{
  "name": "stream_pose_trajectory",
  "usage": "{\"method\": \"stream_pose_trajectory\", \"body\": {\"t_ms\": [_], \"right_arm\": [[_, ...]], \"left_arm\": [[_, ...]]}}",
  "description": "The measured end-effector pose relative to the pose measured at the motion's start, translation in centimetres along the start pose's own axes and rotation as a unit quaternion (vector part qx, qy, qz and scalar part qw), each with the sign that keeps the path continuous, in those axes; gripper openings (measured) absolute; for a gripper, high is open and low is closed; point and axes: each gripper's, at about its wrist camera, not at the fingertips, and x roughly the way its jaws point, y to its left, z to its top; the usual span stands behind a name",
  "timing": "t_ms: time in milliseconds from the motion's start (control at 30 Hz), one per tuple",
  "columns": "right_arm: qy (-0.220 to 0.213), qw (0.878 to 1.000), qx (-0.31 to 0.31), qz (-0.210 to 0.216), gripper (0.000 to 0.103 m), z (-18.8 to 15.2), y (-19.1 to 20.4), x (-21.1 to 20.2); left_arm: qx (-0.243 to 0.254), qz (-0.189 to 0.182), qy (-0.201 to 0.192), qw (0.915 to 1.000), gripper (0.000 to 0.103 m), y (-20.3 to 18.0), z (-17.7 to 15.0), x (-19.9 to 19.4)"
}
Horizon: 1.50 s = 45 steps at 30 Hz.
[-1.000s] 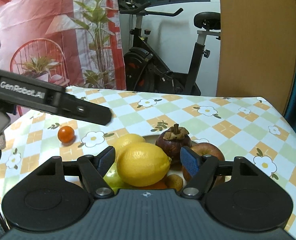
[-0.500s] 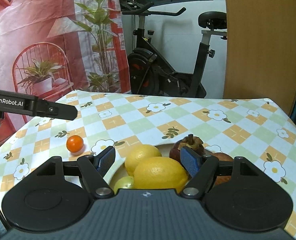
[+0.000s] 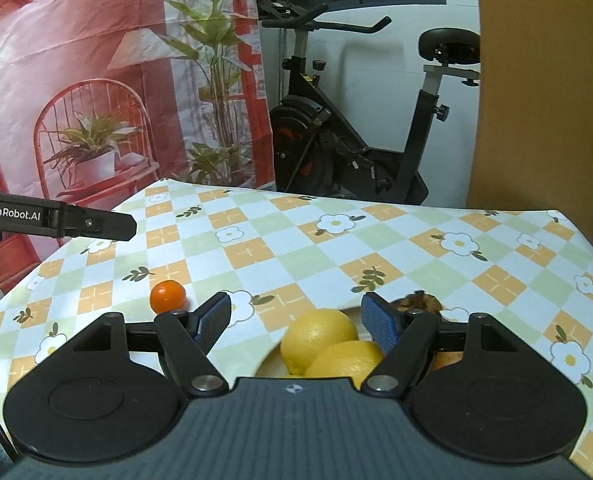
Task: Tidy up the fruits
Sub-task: 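Move the left tool to the small loose tangerine on the table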
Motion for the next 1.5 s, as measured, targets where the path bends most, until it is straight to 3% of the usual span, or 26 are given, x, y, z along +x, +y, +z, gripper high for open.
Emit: {"method": "stream_pose_trajectory", "body": {"t_ms": [1100,1500], "right_arm": [[0.027,0.998,-0.042,0.045,0.075,0.0,3.8,3.9],[0.041,0.992,-0.096,0.074,0.073,-0.2,6.3,5.7]], "left_arm": [[-0.017,0.012,0.025,0.9995,0.070,2.6,-0.5,0.7],[-0.038,-0.011,0.047,0.9981,0.068,3.8,-1.1,2.5]]}}
